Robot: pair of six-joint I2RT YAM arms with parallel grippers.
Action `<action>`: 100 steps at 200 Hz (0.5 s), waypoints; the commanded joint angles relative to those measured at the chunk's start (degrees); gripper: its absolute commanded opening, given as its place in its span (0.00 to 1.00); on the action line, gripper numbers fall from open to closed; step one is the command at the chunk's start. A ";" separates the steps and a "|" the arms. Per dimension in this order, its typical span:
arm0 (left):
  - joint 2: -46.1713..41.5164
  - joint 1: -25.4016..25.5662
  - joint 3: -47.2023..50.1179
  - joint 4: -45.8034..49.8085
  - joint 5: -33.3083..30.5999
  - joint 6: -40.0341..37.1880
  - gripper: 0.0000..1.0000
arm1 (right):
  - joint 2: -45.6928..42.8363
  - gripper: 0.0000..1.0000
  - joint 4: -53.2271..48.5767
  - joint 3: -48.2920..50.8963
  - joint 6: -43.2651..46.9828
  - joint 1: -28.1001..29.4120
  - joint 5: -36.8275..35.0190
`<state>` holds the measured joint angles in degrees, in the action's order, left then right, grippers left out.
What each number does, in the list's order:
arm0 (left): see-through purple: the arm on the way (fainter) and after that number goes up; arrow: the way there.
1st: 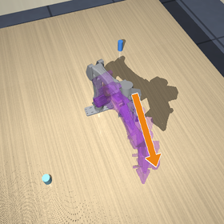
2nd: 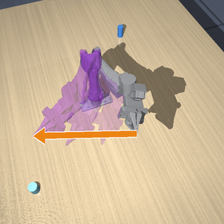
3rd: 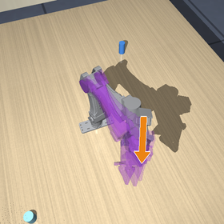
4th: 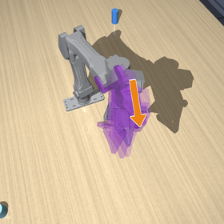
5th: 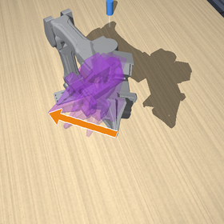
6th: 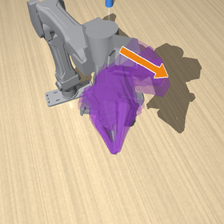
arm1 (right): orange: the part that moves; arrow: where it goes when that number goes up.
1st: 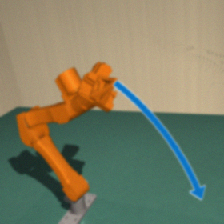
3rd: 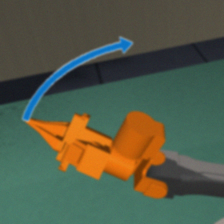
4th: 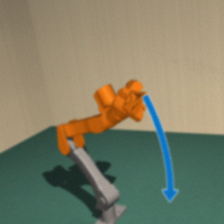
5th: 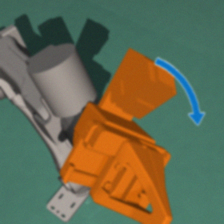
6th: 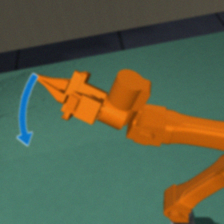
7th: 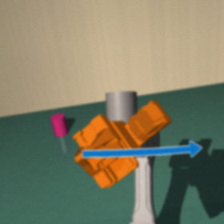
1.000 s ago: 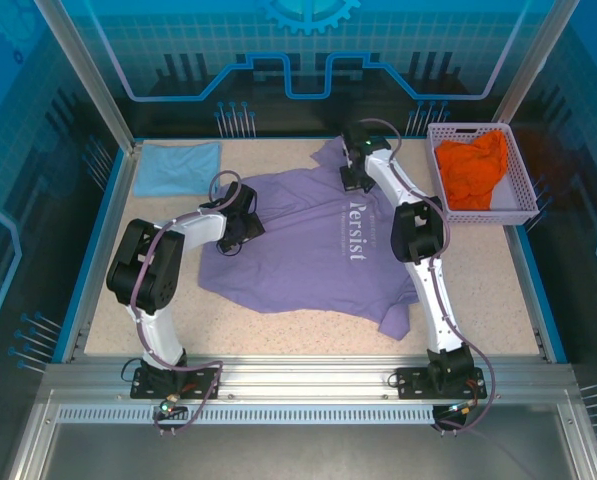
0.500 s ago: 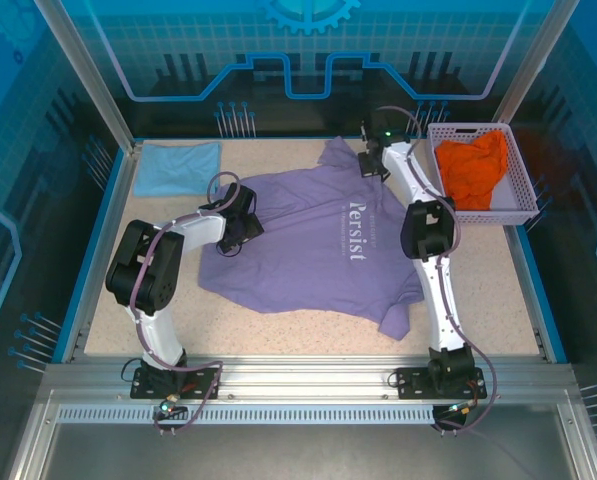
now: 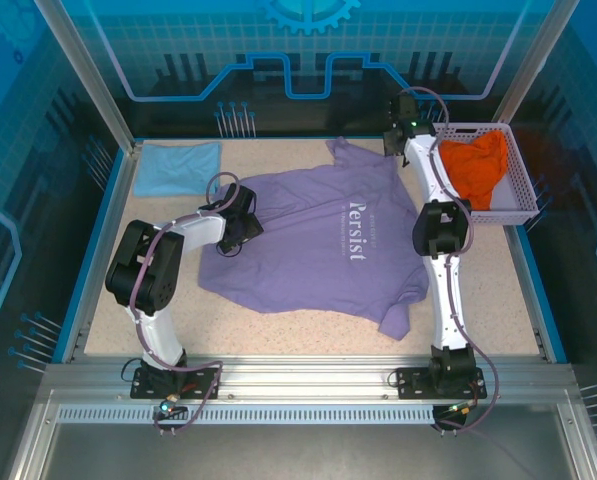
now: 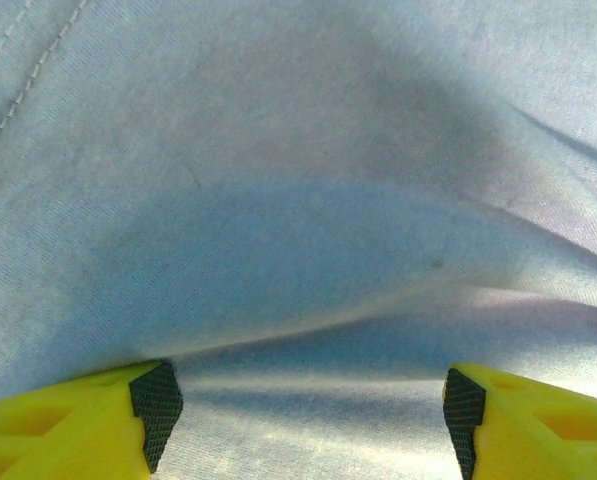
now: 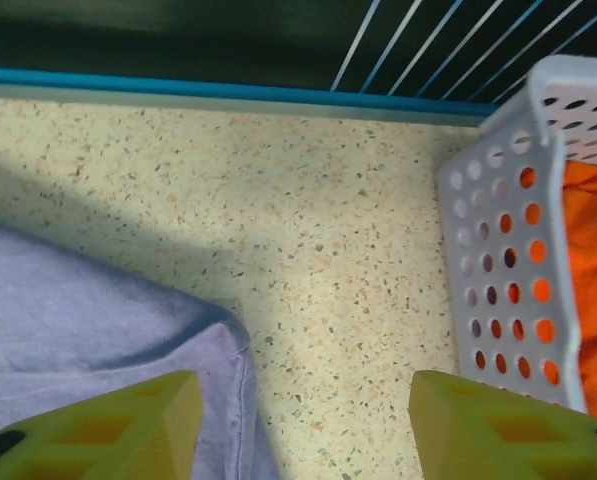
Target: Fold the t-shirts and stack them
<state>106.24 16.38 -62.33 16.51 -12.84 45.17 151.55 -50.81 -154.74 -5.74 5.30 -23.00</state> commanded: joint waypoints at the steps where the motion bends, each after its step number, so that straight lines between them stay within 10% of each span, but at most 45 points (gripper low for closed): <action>1: 1.84 -0.83 3.18 6.46 0.89 1.91 0.75 | -3.69 0.52 -5.00 -1.22 -6.85 -2.19 6.76; 35: 0.46 -0.83 1.34 6.82 1.54 2.01 0.75 | -17.25 0.39 -1.83 22.93 -9.42 -0.03 23.07; 100: 1.53 -0.83 1.26 6.25 1.16 1.95 0.75 | -10.57 0.25 -7.05 26.77 -8.94 2.60 15.52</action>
<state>105.91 16.27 -62.52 16.75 -12.34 45.39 135.20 -53.63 -125.05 -14.37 8.51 -5.76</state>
